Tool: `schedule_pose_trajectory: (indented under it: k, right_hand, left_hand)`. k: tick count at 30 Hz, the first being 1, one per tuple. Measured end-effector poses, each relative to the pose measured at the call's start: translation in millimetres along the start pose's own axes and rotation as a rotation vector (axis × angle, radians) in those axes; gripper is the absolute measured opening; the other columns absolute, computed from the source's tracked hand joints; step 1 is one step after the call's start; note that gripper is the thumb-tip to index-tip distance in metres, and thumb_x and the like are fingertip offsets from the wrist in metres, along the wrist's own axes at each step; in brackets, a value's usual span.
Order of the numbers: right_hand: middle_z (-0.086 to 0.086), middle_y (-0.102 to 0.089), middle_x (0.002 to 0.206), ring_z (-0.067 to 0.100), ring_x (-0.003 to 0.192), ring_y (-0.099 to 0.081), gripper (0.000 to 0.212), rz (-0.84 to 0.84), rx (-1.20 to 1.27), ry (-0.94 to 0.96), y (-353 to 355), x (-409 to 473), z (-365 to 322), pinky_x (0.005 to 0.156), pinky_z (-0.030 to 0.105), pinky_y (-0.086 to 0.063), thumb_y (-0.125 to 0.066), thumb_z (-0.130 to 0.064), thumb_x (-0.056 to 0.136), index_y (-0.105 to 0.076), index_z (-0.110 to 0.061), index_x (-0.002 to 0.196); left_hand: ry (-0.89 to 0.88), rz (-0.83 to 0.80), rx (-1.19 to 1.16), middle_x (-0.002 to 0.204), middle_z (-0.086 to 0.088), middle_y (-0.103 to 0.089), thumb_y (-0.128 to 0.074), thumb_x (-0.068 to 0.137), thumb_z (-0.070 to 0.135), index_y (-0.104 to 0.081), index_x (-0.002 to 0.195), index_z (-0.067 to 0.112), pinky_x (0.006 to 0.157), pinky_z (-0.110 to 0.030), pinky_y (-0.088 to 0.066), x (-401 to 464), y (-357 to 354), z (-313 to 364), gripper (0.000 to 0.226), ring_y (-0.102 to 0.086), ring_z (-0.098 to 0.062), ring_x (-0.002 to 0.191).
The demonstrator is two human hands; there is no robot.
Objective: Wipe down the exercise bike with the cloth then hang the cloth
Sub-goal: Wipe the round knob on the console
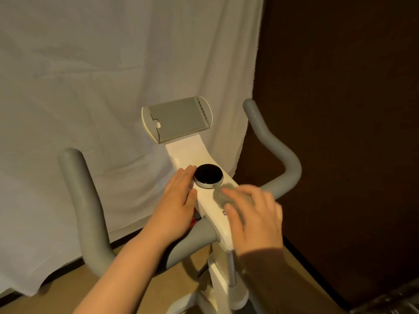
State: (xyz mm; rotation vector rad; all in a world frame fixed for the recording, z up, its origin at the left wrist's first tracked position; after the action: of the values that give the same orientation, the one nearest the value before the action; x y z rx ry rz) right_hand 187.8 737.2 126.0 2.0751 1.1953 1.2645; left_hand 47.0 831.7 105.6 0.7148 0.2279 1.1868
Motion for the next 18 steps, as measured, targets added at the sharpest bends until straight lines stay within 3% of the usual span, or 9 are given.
schedule_pose_trajectory:
  k: [2,4,6,9,13,15,18]
  right_hand:
    - [-0.011,-0.055,0.110,0.007,0.100,-0.044,0.032,-0.047,-0.002,0.146,-5,-13,-14,0.080,0.028,-0.032,-0.043,-0.035,0.089,-0.058,-0.037,0.117]
    - [-0.011,-0.054,0.113,0.006,0.103,-0.042,0.032,-0.169,0.000,0.297,-7,6,-11,0.083,0.028,-0.033,-0.045,-0.035,0.092,-0.060,-0.037,0.120]
    - [-0.014,-0.050,0.115,0.002,0.107,-0.037,0.030,-0.246,0.090,0.184,-7,30,3,0.090,0.029,-0.033,-0.047,-0.035,0.097,-0.058,-0.038,0.125]
    - [-0.017,-0.047,0.113,0.003,0.109,-0.039,0.026,-0.148,0.209,-0.066,-9,48,19,0.098,0.030,-0.038,-0.048,-0.032,0.099,-0.059,-0.037,0.122]
    - [-0.008,-0.052,0.116,0.009,0.112,-0.047,0.024,-0.092,0.388,-0.252,-30,80,7,0.082,0.011,-0.034,-0.048,-0.027,0.099,-0.062,-0.031,0.118]
    - [-0.007,-0.051,0.122,0.010,0.115,-0.041,0.028,-0.116,0.248,-0.200,-39,92,-6,0.087,0.015,-0.027,-0.048,-0.027,0.099,-0.060,-0.029,0.124]
    - [-0.012,-0.049,0.120,0.005,0.114,-0.035,0.030,-0.214,0.136,0.056,-47,89,-24,0.091,0.019,-0.021,-0.050,-0.027,0.098,-0.059,-0.032,0.126]
  left_hand:
    - [-0.040,0.060,0.005,0.142,0.018,-0.032,-0.041,0.101,0.012,-0.031,0.148,0.024,0.113,-0.020,-0.015,0,1,5,0.049,-0.020,-0.002,0.139]
    - [-0.066,0.103,0.057,0.131,0.011,-0.044,-0.044,0.098,0.008,-0.041,0.141,0.023,0.104,-0.020,-0.026,5,4,9,0.045,-0.033,-0.004,0.125]
    - [-0.050,0.108,0.170,0.125,0.007,-0.050,-0.045,0.097,0.010,-0.050,0.132,0.023,0.095,-0.022,-0.030,16,11,11,0.039,-0.036,-0.010,0.119]
    - [-0.029,0.118,0.334,0.118,0.005,-0.057,-0.048,0.097,0.016,-0.062,0.118,0.025,0.094,-0.032,-0.038,43,25,13,0.027,-0.044,-0.019,0.115]
    - [-0.098,0.222,0.288,0.122,0.008,-0.055,-0.052,0.092,0.007,-0.067,0.110,0.023,0.093,-0.028,-0.034,51,23,8,0.029,-0.037,-0.016,0.117]
    - [-0.069,0.276,0.246,0.124,0.008,-0.052,-0.054,0.091,0.006,-0.067,0.113,0.021,0.093,-0.020,-0.027,49,24,4,0.029,-0.032,-0.013,0.120]
    - [0.005,0.345,0.160,0.116,0.006,-0.054,-0.060,0.090,0.009,-0.065,0.114,0.020,0.088,-0.013,-0.024,49,32,-4,0.027,-0.034,-0.009,0.115]
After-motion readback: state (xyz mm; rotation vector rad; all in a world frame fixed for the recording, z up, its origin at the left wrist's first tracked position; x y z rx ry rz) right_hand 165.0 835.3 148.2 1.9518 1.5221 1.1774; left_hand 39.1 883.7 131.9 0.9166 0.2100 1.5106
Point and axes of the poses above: each hand's wrist, its own x-axis towards the middle knuckle, its own y-axis out of the back of the hand, z = x × y, the point moved 5 cm from there along x, towards the middle knuckle
